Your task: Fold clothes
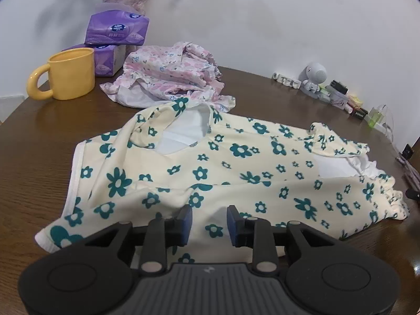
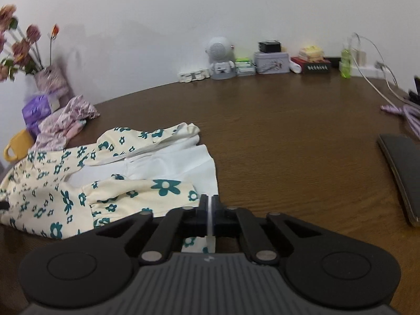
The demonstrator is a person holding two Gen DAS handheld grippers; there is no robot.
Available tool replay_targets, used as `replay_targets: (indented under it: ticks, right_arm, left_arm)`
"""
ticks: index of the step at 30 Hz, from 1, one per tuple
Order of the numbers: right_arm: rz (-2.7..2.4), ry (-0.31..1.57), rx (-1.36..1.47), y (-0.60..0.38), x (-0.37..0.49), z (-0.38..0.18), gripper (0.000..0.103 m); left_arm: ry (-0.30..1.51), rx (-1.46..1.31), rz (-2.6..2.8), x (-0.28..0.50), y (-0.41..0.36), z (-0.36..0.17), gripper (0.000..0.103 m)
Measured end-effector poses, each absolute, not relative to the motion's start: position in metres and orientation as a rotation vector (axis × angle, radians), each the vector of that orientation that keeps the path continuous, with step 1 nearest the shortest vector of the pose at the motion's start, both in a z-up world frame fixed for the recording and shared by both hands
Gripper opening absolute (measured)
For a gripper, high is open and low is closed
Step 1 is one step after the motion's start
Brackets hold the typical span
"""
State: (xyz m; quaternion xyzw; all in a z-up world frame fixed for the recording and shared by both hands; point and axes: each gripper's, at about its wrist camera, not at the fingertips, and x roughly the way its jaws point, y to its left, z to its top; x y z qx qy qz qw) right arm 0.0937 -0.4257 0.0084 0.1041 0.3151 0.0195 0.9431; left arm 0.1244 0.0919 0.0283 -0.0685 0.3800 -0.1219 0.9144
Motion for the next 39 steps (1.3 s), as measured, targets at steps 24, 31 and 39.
replay_targets:
  ticks: [24, 31, 39]
  right_arm:
    - [0.094, 0.680, -0.218, -0.333, 0.069, -0.008, 0.024]
    - [0.085, 0.671, -0.231, -0.342, 0.078, -0.009, 0.002]
    - [0.105, 0.668, -0.334, -0.344, 0.086, -0.016, 0.002]
  left_arm:
    - [0.750, -0.159, -0.080, 0.114, 0.150, 0.031, 0.036]
    - [0.752, -0.118, -0.087, 0.118, 0.148, 0.025, 0.035]
    - [0.750, -0.087, -0.088, 0.119, 0.145, 0.025, 0.036]
